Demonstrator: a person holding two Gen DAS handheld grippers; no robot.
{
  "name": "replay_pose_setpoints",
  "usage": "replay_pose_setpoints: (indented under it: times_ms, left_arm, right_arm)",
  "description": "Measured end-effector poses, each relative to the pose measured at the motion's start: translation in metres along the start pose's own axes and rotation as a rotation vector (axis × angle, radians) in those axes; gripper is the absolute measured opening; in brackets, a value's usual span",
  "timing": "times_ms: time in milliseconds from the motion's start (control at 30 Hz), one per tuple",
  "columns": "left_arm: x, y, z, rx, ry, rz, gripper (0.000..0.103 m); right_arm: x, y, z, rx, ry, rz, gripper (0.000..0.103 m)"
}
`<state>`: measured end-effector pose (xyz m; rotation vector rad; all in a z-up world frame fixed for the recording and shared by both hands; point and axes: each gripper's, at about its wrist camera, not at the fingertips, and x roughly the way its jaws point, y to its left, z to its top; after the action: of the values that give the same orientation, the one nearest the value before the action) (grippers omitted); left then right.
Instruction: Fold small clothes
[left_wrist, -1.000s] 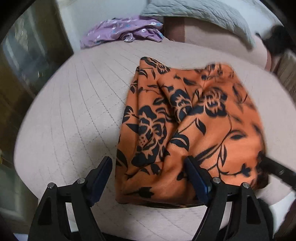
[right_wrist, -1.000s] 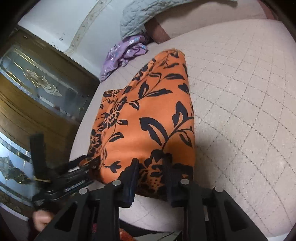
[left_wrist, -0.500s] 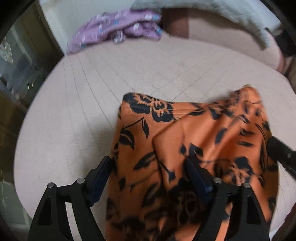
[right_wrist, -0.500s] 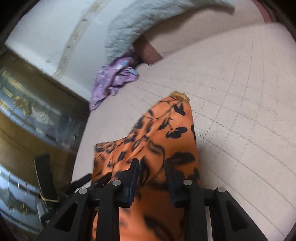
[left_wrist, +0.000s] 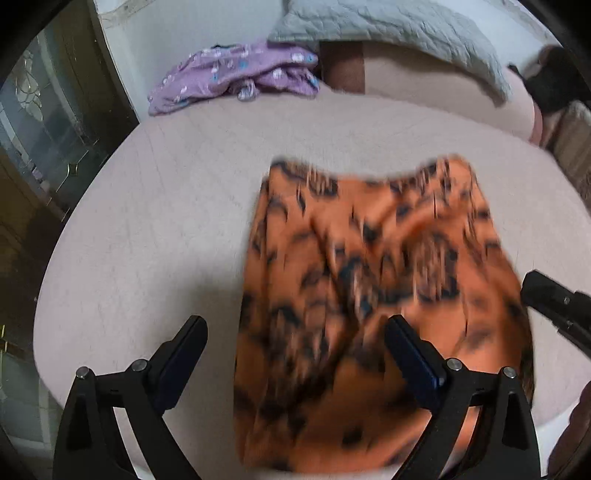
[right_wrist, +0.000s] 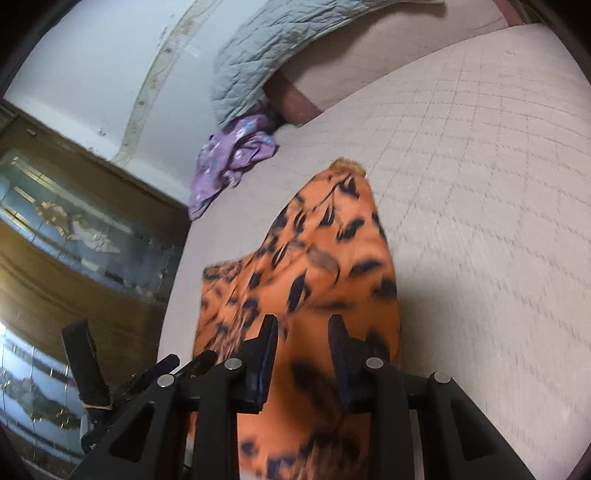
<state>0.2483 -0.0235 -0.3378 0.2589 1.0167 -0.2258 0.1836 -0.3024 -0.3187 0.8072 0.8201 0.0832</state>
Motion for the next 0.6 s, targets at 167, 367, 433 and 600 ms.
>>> replay_pose_setpoints:
  times_ms: [167,367,433,600]
  left_arm:
    - [0.012,0.007,-0.024,-0.054,0.036,0.035,0.098]
    - [-0.03,0.011,-0.024,-0.047,-0.035,0.074,0.097]
    - [-0.046,0.012,-0.025,-0.063,-0.071,0.064,0.097]
    - [-0.079,0.011,-0.027,-0.071,-0.146,0.066,0.097]
  right_arm:
    - [0.004,0.001,-0.036,-0.035,0.054,-0.035,0.031]
    - [-0.021,0.008,-0.033,-0.02,0.073,-0.002,0.032]
    - [-0.032,0.007,-0.034,-0.023,0.049,0.0,0.034]
    - [-0.051,0.011,-0.033,-0.029,0.01,-0.002,0.065]
